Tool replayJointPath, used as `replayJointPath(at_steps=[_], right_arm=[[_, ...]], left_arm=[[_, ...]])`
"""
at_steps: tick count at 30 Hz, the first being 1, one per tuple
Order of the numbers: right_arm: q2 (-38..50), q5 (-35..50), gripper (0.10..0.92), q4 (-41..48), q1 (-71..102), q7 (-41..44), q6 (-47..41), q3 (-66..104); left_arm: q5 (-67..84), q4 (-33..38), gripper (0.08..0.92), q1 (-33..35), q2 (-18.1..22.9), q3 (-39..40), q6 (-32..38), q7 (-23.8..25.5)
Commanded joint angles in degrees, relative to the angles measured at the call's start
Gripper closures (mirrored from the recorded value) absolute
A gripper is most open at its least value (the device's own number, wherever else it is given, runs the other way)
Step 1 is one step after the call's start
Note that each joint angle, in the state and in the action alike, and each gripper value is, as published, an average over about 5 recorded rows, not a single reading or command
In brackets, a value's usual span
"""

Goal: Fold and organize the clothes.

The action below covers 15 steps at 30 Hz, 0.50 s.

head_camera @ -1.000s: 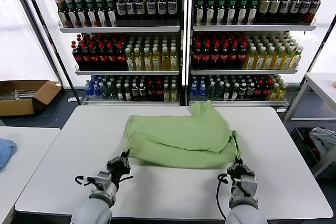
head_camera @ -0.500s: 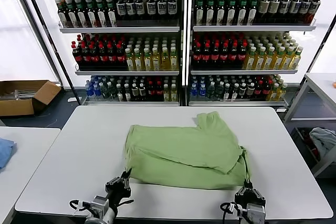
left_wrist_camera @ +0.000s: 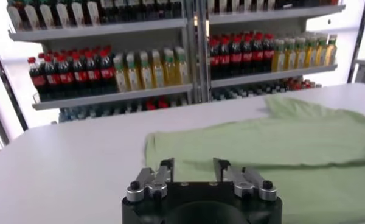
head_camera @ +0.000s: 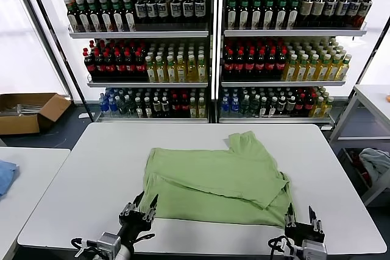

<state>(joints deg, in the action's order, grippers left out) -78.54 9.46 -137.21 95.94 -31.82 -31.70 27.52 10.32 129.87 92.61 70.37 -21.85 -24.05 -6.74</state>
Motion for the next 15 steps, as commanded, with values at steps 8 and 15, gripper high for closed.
replayJointPath(at_steps=[8,15], right_arm=[[18.84,12.94,0.204,16.88,-22.84,25.31,3.12,8.16],[26.70,13.59,0.203,31.08,-40.88,31.11,-1.46,-5.07]], left_arm=[[5.53,-11.68,0.248,-24.42,-0.68,1.50,-0.71,6.61],[10.61,-26.14,0.178,-38.18,-1.37,4.38,-3.17,6.71]])
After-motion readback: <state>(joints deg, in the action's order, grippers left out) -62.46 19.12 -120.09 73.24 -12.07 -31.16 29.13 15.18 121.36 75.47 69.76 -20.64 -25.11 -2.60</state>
